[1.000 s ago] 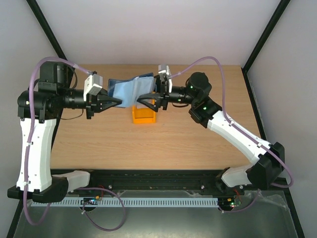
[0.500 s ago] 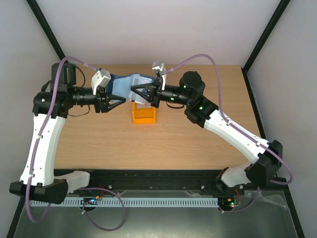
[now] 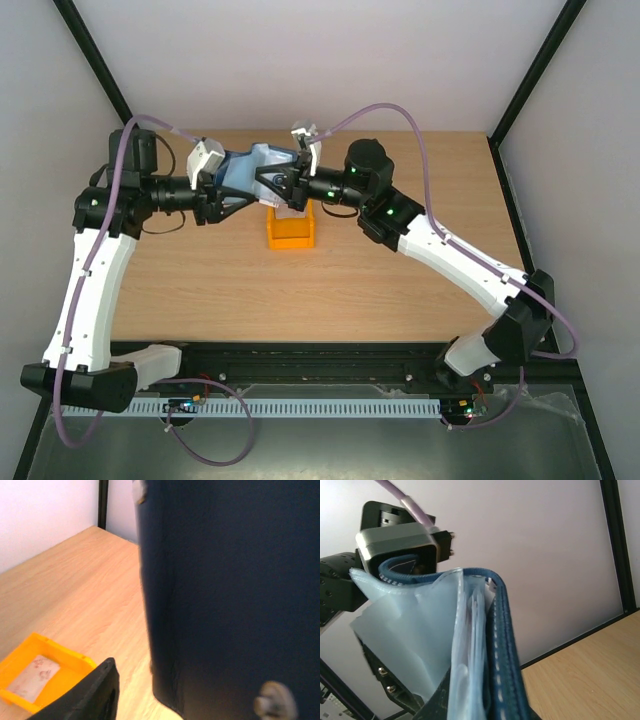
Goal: Take the credit cards out of the card holder
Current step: Remove the credit card from the card holder.
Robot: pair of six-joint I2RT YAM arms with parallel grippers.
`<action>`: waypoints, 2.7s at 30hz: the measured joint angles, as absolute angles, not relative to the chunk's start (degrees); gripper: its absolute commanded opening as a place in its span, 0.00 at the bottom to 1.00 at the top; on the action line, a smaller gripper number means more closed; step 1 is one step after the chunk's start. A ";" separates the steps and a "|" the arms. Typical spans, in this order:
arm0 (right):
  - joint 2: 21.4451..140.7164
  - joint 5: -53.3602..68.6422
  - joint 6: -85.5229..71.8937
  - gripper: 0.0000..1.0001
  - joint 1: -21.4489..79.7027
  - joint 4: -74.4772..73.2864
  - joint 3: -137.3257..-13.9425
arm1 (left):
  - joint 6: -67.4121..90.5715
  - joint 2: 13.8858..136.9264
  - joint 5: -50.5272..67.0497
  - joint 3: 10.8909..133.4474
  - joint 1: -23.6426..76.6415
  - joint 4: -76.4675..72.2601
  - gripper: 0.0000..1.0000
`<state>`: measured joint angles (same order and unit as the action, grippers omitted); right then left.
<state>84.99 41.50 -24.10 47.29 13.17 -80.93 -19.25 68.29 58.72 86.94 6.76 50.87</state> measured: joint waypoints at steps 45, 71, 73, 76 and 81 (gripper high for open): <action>88.40 45.80 -41.25 0.61 45.25 27.14 -76.44 | -2.15 66.02 76.53 77.82 0.14 36.42 0.02; 92.31 32.23 -59.29 0.13 52.16 63.70 -60.90 | 0.23 67.22 72.14 83.00 -1.58 35.48 0.02; 92.38 32.10 -59.40 0.07 52.16 63.72 -60.90 | 0.19 67.22 72.44 83.00 -1.58 35.48 0.02; 92.77 31.90 -59.57 0.02 52.16 63.70 -61.12 | 0.16 67.22 72.95 83.00 -1.58 35.48 0.02; 93.03 31.92 -59.53 0.02 52.16 63.81 -61.30 | -0.45 67.20 73.36 83.00 -1.69 36.12 0.03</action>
<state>93.03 31.92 -59.53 52.16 63.81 -61.30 -0.45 67.20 73.36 83.00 -1.69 36.12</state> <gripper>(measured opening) 0.019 0.075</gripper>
